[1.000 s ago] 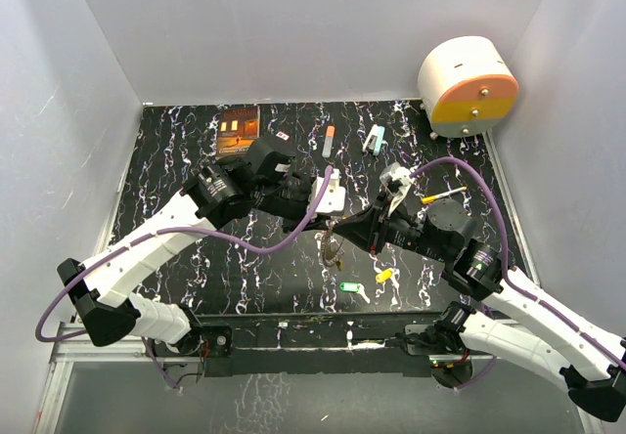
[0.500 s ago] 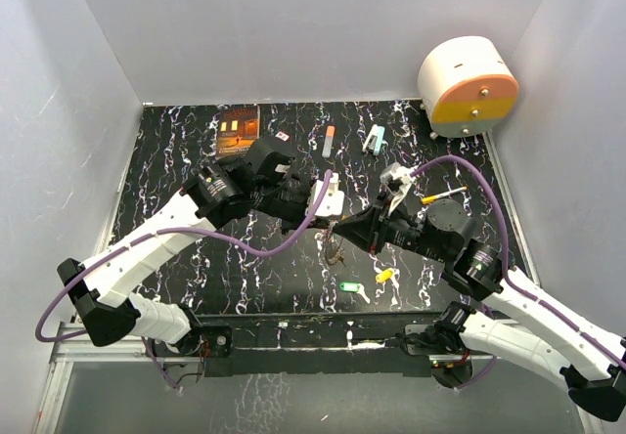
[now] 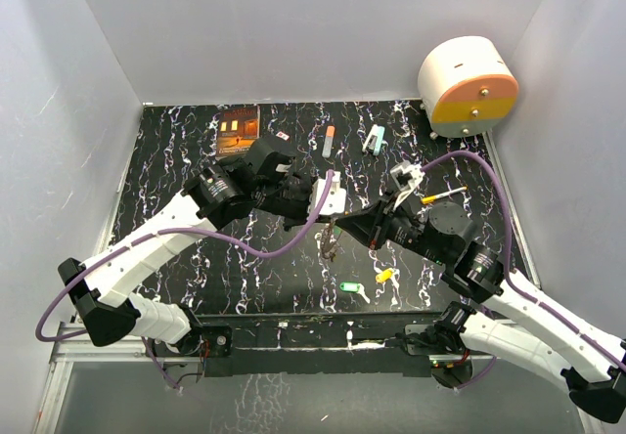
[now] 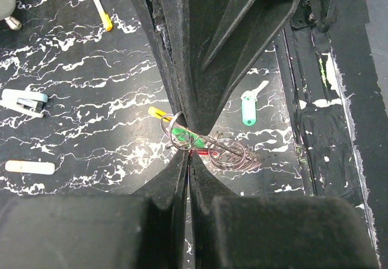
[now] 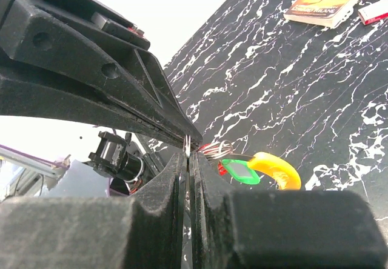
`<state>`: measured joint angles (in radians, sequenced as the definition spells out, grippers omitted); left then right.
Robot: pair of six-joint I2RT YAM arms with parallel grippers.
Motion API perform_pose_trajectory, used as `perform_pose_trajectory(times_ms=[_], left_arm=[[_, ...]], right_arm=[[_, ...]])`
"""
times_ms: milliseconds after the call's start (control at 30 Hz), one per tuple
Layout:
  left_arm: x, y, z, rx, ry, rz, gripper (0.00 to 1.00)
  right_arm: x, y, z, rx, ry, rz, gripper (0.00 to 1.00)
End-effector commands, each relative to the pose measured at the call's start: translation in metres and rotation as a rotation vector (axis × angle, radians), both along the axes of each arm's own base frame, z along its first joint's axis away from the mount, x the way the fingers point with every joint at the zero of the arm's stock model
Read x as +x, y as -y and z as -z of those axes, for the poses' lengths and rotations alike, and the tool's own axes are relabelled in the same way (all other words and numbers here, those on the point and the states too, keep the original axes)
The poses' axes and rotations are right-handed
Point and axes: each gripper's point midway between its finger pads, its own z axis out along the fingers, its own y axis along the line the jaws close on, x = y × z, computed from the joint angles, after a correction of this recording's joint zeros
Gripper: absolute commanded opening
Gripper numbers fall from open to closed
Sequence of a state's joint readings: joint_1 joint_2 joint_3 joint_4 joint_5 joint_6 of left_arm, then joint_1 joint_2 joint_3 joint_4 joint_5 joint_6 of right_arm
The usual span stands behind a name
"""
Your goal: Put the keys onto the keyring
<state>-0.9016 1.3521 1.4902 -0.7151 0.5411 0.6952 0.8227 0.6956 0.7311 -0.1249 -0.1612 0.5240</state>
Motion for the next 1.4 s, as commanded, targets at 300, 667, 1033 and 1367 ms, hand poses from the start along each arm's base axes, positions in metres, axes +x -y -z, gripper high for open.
perform_pose_trajectory(times_ms=[300,667,1033,1367], left_arm=[[0.001,-0.002,-0.005,-0.009,0.013,-0.025,0.00],[0.001,-0.001,-0.003,-0.006,0.004,-0.021,0.00],[0.000,0.000,-0.005,-0.009,-0.004,-0.023,0.00],[0.007,-0.001,-0.003,0.003,0.017,-0.048,0.00]], right_arm=[[0.017,0.009,-0.044,0.213,-0.001,0.131,0.08],[0.023,0.011,-0.046,0.249,-0.029,0.166,0.08],[0.033,0.015,-0.042,0.252,-0.068,0.230,0.08],[0.036,0.015,-0.041,0.239,-0.082,0.245,0.08]])
